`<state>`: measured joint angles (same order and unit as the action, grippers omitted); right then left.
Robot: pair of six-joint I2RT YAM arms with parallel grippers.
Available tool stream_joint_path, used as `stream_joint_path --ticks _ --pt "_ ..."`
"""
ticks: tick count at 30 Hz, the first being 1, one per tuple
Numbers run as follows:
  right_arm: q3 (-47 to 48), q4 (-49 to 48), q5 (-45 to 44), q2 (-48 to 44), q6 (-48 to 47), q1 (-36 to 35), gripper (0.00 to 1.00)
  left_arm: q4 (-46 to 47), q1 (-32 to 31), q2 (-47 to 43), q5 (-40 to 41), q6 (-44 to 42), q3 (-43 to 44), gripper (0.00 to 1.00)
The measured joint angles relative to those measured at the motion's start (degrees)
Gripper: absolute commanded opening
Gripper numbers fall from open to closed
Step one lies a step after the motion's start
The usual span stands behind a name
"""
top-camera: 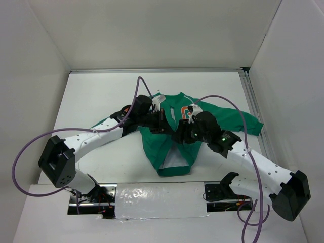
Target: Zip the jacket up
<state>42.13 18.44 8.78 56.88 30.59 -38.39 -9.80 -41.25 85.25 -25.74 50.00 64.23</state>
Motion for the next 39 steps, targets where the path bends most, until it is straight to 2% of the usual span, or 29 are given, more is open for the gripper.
stream_joint_path --ticks 9,13,19,20,21,28,39 --pt "0.00 -1.73 0.68 0.26 1.03 -0.11 0.38 0.35 0.31 -0.07 0.42 -0.02 0.00 0.00" --pt "-0.17 -1.44 0.57 -0.57 1.46 -0.07 0.24 0.39 0.37 -0.33 0.39 -0.02 -0.11 0.00" --pt "-0.20 -0.63 0.68 -2.91 2.05 -0.09 0.16 0.42 0.37 -0.79 0.42 -0.07 -0.46 0.00" --pt "-0.20 -0.55 0.79 -3.15 2.16 -0.09 0.06 0.44 0.37 -0.81 0.44 -0.09 -0.61 0.00" --pt "-0.20 -0.42 0.98 -3.34 2.38 -0.09 0.00 0.50 0.37 -0.81 0.42 -0.07 -0.76 0.00" --pt "0.48 1.44 0.42 -3.37 2.78 -0.63 0.00 0.22 0.35 -0.81 0.57 -0.79 -0.87 0.00" --pt "13.44 16.44 -9.94 2.03 2.16 -3.85 0.00 -2.23 -0.26 -0.81 3.48 -7.04 -1.77 0.00"
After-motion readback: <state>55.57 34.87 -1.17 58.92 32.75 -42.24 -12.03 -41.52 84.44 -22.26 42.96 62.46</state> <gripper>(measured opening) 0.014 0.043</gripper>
